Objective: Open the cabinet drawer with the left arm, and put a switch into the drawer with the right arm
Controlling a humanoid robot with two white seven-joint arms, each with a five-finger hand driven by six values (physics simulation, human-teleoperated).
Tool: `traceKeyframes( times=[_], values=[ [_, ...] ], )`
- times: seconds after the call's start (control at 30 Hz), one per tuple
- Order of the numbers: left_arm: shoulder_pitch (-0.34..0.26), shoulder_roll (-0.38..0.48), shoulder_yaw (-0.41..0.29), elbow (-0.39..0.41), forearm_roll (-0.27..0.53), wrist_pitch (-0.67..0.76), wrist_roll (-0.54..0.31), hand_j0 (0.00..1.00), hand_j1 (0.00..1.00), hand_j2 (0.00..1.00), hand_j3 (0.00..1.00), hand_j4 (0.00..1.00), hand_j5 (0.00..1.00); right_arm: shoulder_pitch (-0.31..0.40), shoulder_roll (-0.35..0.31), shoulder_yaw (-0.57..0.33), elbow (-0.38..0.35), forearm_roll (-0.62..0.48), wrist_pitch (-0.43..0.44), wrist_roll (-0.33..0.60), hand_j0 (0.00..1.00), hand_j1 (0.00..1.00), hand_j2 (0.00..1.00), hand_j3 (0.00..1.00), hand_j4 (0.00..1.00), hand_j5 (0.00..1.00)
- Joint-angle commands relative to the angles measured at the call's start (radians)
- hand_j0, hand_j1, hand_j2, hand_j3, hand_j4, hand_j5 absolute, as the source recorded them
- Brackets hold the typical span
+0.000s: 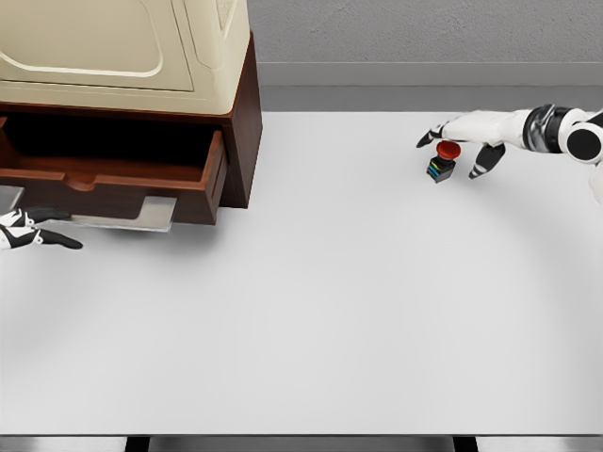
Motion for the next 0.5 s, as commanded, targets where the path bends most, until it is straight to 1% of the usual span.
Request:
traceKeyframes(
  times=[0.0, 0.03, 0.07, 0.1, 0.13, 0.23, 0.3, 0.4, 0.47],
  values=[
    [0.000, 0.005, -0.002, 0.017, -0.150, -0.004, 0.006, 1.00, 1.00, 1.00, 1.00, 1.00, 1.00, 0.002, 0.000, -0.001, 0.005, -0.005, 0.003, 0.000, 0.87, 0.87, 0.87, 0.87, 0.87, 0.87],
    [-0.001, 0.005, -0.002, 0.017, -0.150, -0.004, 0.006, 1.00, 1.00, 1.00, 1.00, 1.00, 1.00, 0.002, 0.000, -0.003, 0.005, -0.005, 0.003, 0.000, 0.85, 0.85, 0.85, 0.85, 0.85, 0.85],
    [-0.003, 0.005, -0.001, 0.016, -0.145, -0.004, 0.006, 1.00, 1.00, 1.00, 1.00, 1.00, 1.00, 0.000, 0.000, -0.003, 0.007, -0.008, 0.003, 0.000, 0.81, 0.81, 0.81, 0.81, 0.81, 0.81],
    [-0.004, 0.005, 0.005, 0.016, -0.142, -0.004, 0.006, 1.00, 1.00, 1.00, 1.00, 1.00, 1.00, 0.000, 0.000, -0.004, 0.007, -0.013, 0.003, 0.000, 0.73, 0.73, 0.73, 0.73, 0.73, 0.73],
    [-0.004, 0.005, 0.011, 0.016, -0.139, -0.004, 0.006, 1.00, 1.00, 1.00, 1.00, 1.00, 1.00, 0.000, 0.000, -0.004, 0.007, -0.016, 0.003, 0.000, 0.70, 0.70, 0.70, 0.70, 0.70, 0.70],
    [-0.007, 0.012, 0.028, 0.013, -0.122, -0.004, 0.006, 1.00, 1.00, 1.00, 1.00, 1.00, 1.00, 0.000, 0.000, -0.004, 0.009, -0.017, 0.003, 0.000, 0.69, 0.69, 0.69, 0.69, 0.69, 0.69],
    [-0.009, 0.012, 0.037, 0.011, -0.096, -0.003, 0.006, 1.00, 1.00, 1.00, 1.00, 1.00, 1.00, 0.000, 0.002, -0.004, 0.009, -0.017, 0.003, 0.000, 0.69, 0.69, 0.69, 0.69, 0.69, 0.69],
    [-0.012, 0.012, 0.041, 0.011, -0.092, -0.003, 0.006, 1.00, 1.00, 1.00, 1.00, 1.00, 1.00, 0.000, 0.003, -0.004, 0.009, -0.017, 0.003, 0.000, 0.69, 0.69, 0.69, 0.69, 0.69, 0.69],
    [-0.013, 0.012, 0.056, 0.011, -0.076, -0.004, 0.006, 1.00, 1.00, 1.00, 1.00, 1.00, 1.00, 0.000, 0.005, -0.006, 0.015, -0.019, 0.003, 0.000, 0.64, 0.64, 0.64, 0.64, 0.64, 0.64]
  ],
)
